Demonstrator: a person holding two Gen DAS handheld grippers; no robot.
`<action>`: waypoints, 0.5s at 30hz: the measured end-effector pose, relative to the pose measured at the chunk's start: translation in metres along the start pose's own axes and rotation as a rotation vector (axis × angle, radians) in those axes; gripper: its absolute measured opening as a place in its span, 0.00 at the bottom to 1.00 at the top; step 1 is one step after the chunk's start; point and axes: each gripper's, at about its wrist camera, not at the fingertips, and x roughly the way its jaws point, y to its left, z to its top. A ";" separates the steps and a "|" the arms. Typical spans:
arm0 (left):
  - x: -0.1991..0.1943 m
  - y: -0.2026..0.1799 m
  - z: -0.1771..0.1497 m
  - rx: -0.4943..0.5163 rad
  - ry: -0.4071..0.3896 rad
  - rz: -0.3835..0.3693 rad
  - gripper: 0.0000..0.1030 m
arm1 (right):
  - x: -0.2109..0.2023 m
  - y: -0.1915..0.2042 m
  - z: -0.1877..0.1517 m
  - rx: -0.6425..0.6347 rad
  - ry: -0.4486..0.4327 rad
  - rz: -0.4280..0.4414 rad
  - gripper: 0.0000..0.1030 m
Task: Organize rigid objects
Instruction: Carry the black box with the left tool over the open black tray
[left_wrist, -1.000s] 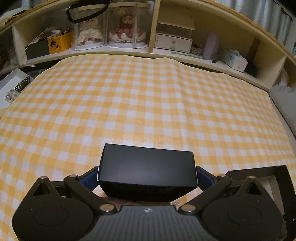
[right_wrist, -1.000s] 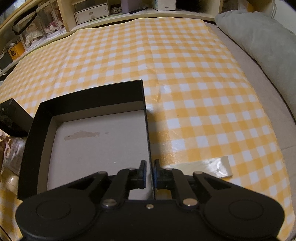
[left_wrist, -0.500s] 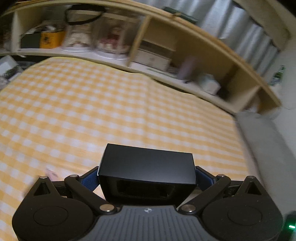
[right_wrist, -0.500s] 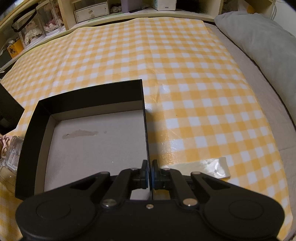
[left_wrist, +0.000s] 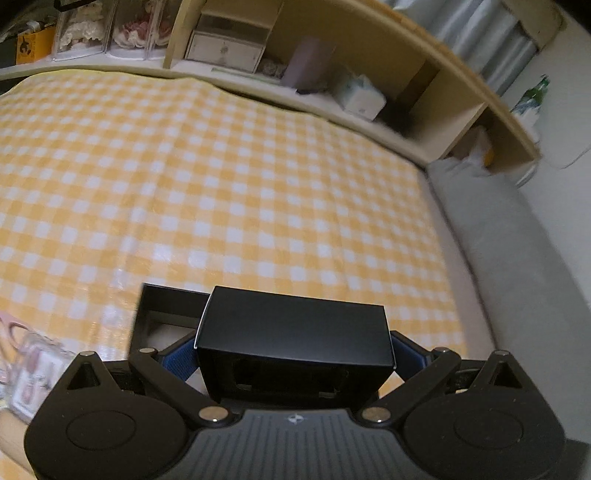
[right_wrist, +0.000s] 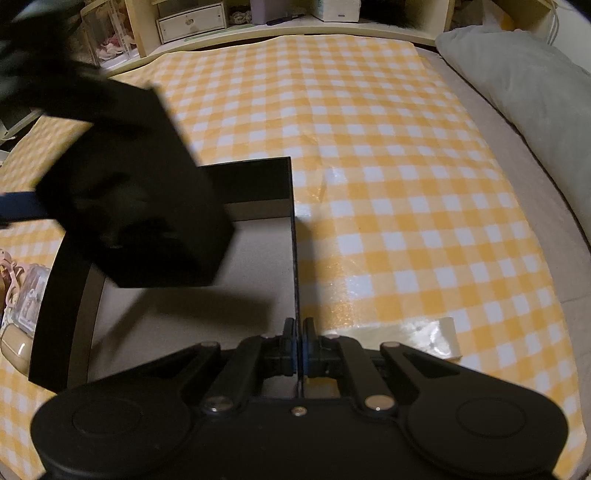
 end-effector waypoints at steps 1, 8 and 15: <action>0.006 -0.002 -0.003 0.001 -0.003 0.012 0.98 | 0.000 -0.001 0.001 0.001 -0.001 0.002 0.04; 0.027 -0.008 -0.001 -0.056 -0.084 0.025 0.98 | 0.001 -0.002 -0.001 -0.008 -0.003 0.025 0.04; 0.035 -0.024 -0.004 -0.031 -0.073 0.036 1.00 | -0.001 -0.002 -0.001 -0.005 0.000 0.028 0.04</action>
